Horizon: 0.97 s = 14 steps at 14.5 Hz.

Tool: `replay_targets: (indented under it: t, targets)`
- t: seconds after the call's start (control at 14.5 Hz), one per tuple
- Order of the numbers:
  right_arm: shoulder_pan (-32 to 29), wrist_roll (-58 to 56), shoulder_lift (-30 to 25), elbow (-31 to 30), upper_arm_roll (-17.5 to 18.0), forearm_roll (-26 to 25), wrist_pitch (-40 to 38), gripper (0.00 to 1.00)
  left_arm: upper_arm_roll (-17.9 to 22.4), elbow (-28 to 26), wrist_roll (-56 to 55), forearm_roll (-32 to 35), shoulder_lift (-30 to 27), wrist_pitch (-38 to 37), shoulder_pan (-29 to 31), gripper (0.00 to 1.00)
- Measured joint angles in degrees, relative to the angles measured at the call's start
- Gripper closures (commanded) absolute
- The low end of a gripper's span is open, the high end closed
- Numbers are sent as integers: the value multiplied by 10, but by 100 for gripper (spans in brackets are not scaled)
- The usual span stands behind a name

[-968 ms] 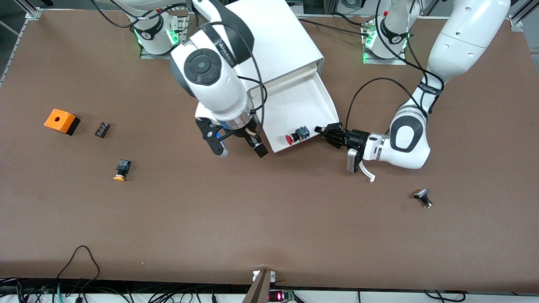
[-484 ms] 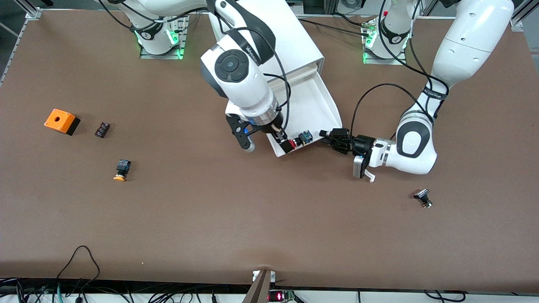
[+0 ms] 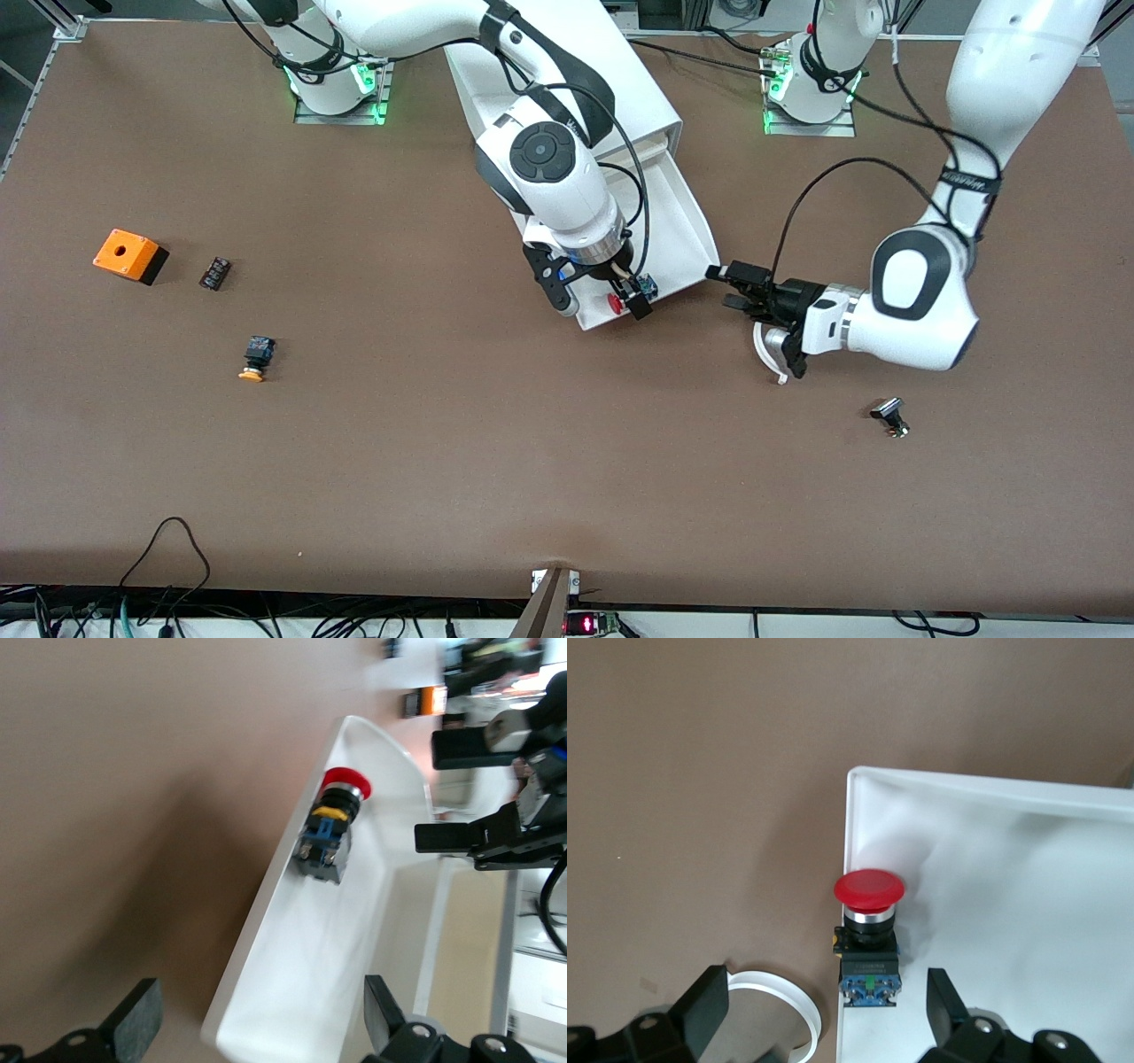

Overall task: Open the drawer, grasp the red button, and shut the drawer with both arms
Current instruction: 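Lift the red button with the right gripper while the left gripper withdraws, then carry the red button toward the yellow button with the right gripper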

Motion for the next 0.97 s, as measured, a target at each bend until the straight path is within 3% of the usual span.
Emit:
replay_targets:
  t: [0.41,0.48,0.55,0.69,0.9,0.97]
  targets:
    - [19,17,33,1,0,0,27,4,-7,122,-210,275,-41,-67,-3,0]
    - [21,19,37,1,-1,0,33,13,-9,139,-241,310,-41,-75,-5,0]
    - [23,21,40,1,-1,0,38,29,-10,153,-269,334,-41,-80,-8,0]
    - [24,21,44,1,-1,0,41,69,-11,178,-302,381,-42,-83,-14,0]
    - [24,21,44,3,-1,0,41,100,-10,227,-310,454,-42,-87,-16,0]
    - [24,21,44,4,-2,0,41,100,-10,246,-311,461,-42,-89,-16,0]
